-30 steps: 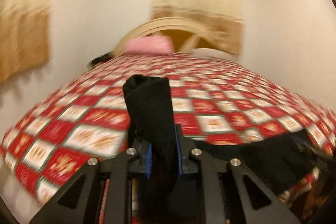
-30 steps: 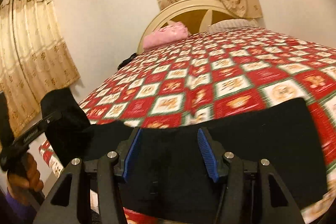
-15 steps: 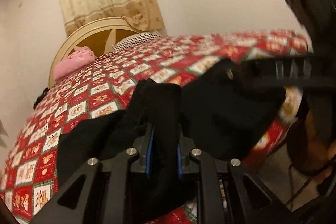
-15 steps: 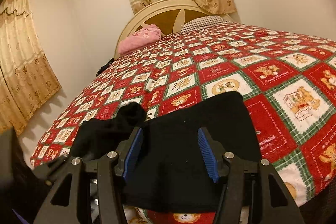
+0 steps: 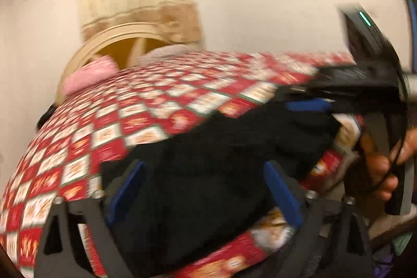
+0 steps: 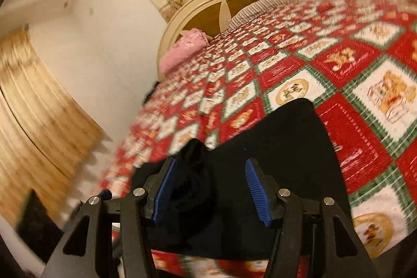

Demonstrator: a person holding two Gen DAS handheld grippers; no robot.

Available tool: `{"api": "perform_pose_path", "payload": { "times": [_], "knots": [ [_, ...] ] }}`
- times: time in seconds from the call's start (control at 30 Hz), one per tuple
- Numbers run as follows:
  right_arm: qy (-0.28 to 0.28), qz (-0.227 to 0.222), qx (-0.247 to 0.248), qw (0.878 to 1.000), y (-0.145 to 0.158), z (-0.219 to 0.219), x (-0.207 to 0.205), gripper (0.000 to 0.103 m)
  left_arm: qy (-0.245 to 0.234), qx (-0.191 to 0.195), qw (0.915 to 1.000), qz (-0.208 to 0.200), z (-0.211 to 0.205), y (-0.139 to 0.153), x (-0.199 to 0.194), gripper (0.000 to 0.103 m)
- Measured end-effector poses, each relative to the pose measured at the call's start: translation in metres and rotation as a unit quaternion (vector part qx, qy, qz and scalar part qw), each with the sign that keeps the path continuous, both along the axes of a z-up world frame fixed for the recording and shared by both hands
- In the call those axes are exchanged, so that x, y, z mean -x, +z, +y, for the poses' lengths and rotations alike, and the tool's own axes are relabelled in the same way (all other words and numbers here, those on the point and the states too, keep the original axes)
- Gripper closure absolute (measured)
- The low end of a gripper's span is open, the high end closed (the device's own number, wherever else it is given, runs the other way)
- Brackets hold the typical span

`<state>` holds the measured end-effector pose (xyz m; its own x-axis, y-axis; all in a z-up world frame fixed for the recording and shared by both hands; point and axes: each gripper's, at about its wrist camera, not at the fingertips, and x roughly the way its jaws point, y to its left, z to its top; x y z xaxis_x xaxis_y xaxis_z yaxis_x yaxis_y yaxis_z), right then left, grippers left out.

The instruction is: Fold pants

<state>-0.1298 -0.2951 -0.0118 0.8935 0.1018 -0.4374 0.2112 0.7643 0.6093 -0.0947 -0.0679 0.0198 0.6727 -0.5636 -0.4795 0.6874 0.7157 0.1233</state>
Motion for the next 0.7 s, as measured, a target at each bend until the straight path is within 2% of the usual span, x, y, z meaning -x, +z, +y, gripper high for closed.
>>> {"api": "perform_pose_path", "payload": {
  "times": [0.1,0.2,0.3,0.43,0.57,0.6,0.7],
  "knots": [
    [0.021,0.006,-0.013,1.0,0.002,0.013,-0.006,0.042,0.065,0.027,0.9974,0.016,0.036,0.007,-0.019,0.004],
    [0.055,0.024,0.012,0.998,0.007,0.039,-0.015,0.042,0.142,0.017,0.9893,0.033,0.061,-0.001,-0.037,0.004],
    [0.055,0.071,0.026,0.996,0.005,0.057,-0.025,0.033,0.182,0.017,0.9815,0.058,0.081,-0.011,-0.051,0.004],
    [0.019,0.113,-0.012,0.993,-0.01,0.056,-0.032,0.029,0.198,0.034,0.9763,0.08,0.096,-0.017,-0.055,0.004],
    [-0.015,0.134,-0.088,0.987,-0.026,0.047,-0.043,0.025,0.211,0.031,0.9731,0.087,0.099,-0.023,-0.063,0.004],
    [-0.023,0.131,-0.093,0.987,-0.026,0.048,-0.047,0.022,0.212,0.03,0.9726,0.09,0.099,-0.025,-0.064,0.004],
    [-0.018,0.138,-0.056,0.989,-0.022,0.063,-0.06,0.019,0.212,0.028,0.9723,0.095,0.099,-0.027,-0.067,0.004]
  ]
}}
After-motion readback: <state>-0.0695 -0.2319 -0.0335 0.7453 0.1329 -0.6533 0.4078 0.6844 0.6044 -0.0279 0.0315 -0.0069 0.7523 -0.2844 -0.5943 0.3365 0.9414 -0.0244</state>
